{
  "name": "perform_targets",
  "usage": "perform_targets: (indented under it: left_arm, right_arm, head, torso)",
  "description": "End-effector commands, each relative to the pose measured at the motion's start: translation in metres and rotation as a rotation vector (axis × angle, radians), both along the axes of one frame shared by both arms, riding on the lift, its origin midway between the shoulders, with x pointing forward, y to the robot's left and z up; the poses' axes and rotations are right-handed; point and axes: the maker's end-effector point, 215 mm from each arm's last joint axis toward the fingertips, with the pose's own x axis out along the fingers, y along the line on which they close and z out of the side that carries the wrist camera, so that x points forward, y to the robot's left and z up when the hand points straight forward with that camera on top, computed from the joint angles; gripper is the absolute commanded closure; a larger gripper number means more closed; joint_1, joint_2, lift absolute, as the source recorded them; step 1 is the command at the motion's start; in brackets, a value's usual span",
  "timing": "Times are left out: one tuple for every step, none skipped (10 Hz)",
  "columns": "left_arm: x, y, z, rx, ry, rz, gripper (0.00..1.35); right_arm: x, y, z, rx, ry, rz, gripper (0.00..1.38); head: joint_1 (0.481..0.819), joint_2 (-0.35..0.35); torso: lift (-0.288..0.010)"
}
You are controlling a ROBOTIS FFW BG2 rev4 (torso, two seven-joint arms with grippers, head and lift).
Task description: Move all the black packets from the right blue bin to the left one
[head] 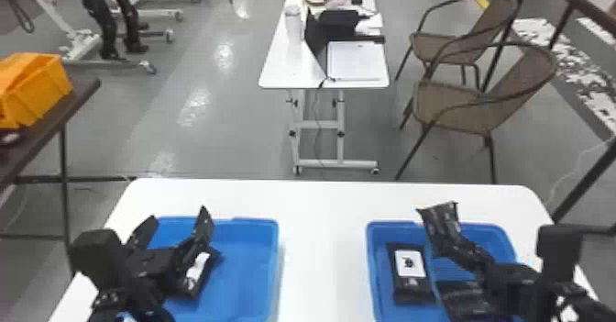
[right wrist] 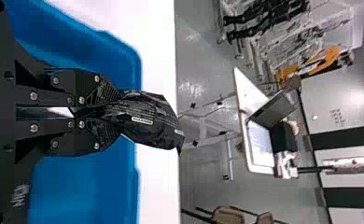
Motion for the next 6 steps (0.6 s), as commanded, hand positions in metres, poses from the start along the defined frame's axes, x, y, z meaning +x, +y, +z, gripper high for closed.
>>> perform_targets:
  left_arm:
    - [0.003, -0.006, -0.005, -0.052, 0.02, -0.014, 0.19]
    - [0.009, -0.01, -0.001, -0.09, 0.014, -0.036, 0.19]
    - [0.017, -0.017, 0.009, -0.133, -0.006, -0.053, 0.19]
    - [0.024, -0.023, 0.016, -0.183, -0.016, -0.075, 0.18]
    - [0.032, -0.032, 0.022, -0.264, -0.016, -0.116, 0.18]
    - [0.042, -0.039, 0.038, -0.321, -0.042, -0.164, 0.16]
  right_arm:
    - [0.023, 0.016, 0.067, 0.003, -0.099, 0.067, 1.08]
    - [0.041, 0.038, 0.099, 0.023, -0.156, 0.138, 1.08]
    - [0.059, 0.073, 0.129, 0.059, -0.203, 0.226, 1.08]
    - [0.069, 0.114, 0.141, 0.099, -0.217, 0.329, 1.08]
    - [0.076, 0.162, 0.148, 0.163, -0.226, 0.457, 1.08]
    - [0.075, 0.205, 0.153, 0.246, -0.228, 0.567, 1.08]
  head:
    - [0.695, 0.078]
    - [0.695, 0.088]
    - [0.695, 0.1]
    - [0.695, 0.122]
    - [0.695, 0.139]
    - [0.695, 0.177]
  torso:
    - [0.0]
    - [0.0]
    - [0.0]
    - [0.0]
    - [0.0]
    - [0.0]
